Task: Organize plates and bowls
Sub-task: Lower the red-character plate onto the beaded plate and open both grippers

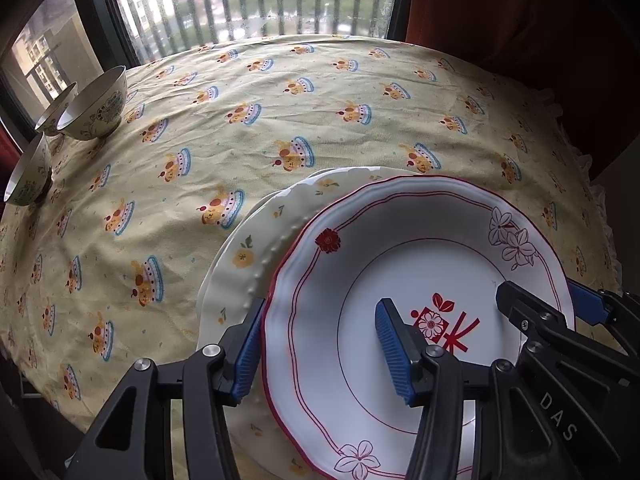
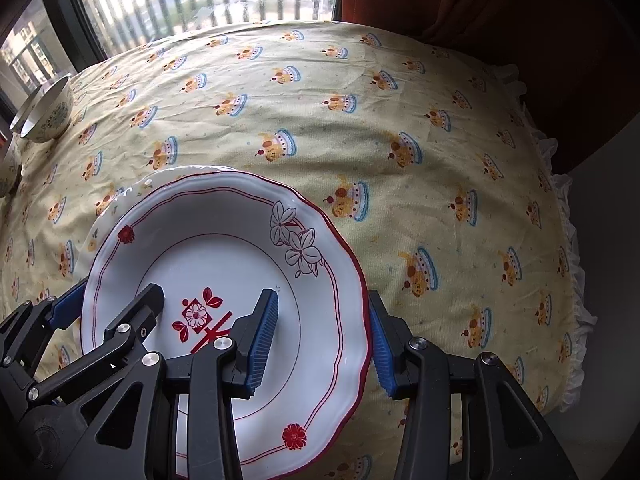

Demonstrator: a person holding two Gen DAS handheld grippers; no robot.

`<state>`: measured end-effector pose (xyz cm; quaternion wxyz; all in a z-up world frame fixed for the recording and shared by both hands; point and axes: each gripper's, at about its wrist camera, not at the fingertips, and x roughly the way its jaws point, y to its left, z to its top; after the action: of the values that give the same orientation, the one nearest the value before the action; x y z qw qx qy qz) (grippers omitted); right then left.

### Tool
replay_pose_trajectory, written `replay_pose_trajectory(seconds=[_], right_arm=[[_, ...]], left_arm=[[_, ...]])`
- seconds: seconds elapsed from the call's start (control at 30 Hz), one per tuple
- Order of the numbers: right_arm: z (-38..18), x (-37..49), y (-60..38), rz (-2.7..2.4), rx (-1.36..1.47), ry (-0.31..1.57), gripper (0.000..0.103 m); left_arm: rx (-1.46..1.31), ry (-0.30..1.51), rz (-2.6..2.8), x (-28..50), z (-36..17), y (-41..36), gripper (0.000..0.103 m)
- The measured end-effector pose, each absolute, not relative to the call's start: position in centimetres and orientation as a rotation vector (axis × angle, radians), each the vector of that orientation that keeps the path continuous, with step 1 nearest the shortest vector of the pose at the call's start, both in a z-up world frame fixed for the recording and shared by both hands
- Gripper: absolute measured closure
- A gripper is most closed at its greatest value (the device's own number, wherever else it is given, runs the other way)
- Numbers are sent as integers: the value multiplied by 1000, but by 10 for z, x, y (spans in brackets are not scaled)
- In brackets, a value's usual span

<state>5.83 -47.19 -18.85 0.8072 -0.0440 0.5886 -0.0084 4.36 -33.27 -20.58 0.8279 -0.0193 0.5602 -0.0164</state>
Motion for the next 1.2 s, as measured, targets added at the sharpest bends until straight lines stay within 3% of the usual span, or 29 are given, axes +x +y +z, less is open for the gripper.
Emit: replay_pose_trajectory(seconds=[0.37, 0.47, 0.5, 0.83, 1.2], right_arm=[[-168, 53, -489, -10, -45, 1193, 56], [-171, 55, -490, 14, -31, 1199, 77], [-174, 55, -490, 14, -30, 1209, 78], [-189, 60, -488, 51, 63, 1255, 77], [-193, 66, -463, 61, -27, 1224, 78]], left_arm=[[-50, 1181, -21, 42, -206, -333, 48], [-49, 1181, -19, 42, -206, -333, 48], [-47, 1183, -16, 42, -205, -333, 48], [-16, 1161, 34, 38, -197, -324, 46], [18, 1152, 85, 41, -201, -319, 42]])
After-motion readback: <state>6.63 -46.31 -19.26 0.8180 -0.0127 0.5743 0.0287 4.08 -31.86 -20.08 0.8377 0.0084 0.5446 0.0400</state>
